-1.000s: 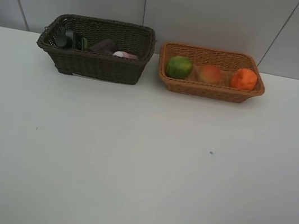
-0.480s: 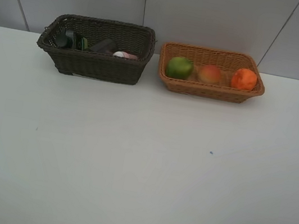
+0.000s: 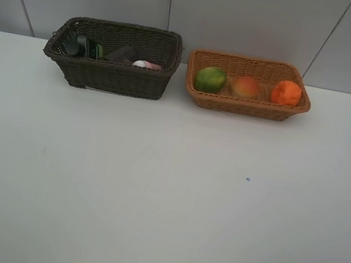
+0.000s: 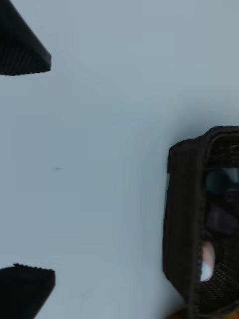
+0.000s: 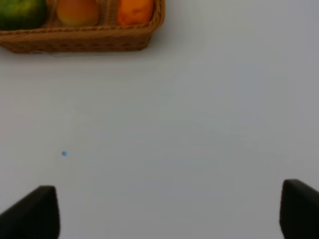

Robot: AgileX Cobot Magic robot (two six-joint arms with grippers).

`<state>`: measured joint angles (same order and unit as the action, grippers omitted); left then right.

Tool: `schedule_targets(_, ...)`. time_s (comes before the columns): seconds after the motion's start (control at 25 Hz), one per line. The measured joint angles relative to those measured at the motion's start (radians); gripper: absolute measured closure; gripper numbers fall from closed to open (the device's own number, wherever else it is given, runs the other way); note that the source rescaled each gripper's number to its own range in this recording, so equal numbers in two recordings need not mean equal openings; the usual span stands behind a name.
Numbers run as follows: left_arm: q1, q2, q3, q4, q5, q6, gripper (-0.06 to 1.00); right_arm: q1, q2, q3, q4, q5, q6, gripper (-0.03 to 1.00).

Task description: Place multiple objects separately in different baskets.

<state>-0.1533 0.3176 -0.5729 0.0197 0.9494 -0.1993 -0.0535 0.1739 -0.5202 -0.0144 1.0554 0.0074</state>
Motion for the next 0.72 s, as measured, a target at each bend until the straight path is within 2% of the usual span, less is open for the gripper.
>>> schedule_targets(0.24,0.000,-0.115,0.008,-0.008,0.103,0.101,-0.01,0.000,0.000,0.000,0.000,0.000,0.000,0.06)
schedule_targets(0.48,0.000,-0.127,0.008,-0.008,0.261,0.113,-0.01,0.000,0.000,0.000,0.000,0.000,0.000,0.06)
schedule_targets(0.6,0.000,-0.127,0.015,-0.008,0.254,0.114,-0.01,0.000,0.000,0.000,0.000,0.000,0.000,0.06)
schedule_targets(0.72,0.000,-0.131,0.038,-0.013,0.178,0.116,-0.01,0.000,0.000,0.000,0.000,0.000,0.000,0.06)
